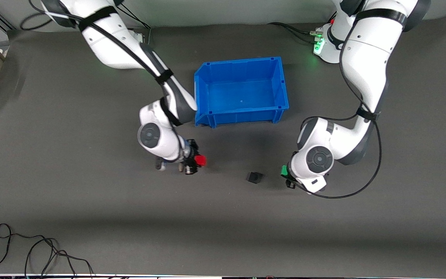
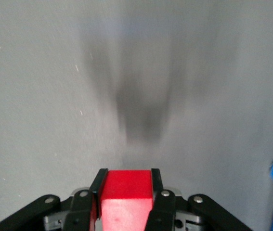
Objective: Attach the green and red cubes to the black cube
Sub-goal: 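Carry the red cube and the green cube toward the black cube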
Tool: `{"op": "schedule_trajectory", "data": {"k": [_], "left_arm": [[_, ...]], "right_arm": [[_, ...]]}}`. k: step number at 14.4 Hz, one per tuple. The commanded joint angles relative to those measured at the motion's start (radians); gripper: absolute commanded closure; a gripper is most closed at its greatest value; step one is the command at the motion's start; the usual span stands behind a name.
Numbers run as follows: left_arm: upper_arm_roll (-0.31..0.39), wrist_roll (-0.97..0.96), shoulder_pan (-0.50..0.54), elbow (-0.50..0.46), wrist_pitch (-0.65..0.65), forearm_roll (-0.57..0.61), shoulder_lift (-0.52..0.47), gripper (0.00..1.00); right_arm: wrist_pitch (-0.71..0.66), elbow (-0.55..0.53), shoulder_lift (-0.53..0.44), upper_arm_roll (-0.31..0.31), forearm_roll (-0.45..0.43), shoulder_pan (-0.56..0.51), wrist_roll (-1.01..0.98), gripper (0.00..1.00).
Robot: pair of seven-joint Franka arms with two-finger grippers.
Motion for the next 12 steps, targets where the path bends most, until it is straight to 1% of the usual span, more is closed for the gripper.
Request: {"op": "schedule_trajectory", "data": {"k": [1,3,5,7,10,12], "left_arm": [[0.015,-0.016,-0.045,0.055,0.089,-0.005,0.072,1.00],[0.015,-0.016,-0.063,0.096,0.093,-0.006,0.104,1.00],[0.015,-0.017,-0.065,0.110,0.095,-0.008,0.113,1.00],[0.015,-0.017,-0.065,0.114,0.103,-0.008,0.119,1.00],[0.015,-0.020,-0.067,0.123,0.184,-0.009,0.152,1.00],[0.014,-0.025,-0.065,0.141,0.187,-0.011,0.153,1.00]], "right_arm": [[-0.027,0.180,0.127,-0.010,-0.003,0.034,0.147,1.00],[-0.027,0.269,0.184,-0.010,-0.008,0.045,0.214,1.00],[-0.027,0.303,0.215,-0.010,-0.010,0.050,0.249,1.00],[-0.027,0.314,0.224,-0.011,-0.011,0.059,0.251,1.00],[-0.028,0.314,0.224,-0.011,-0.029,0.062,0.251,1.00],[-0.028,0.314,0.226,-0.010,-0.045,0.063,0.251,1.00]]}}
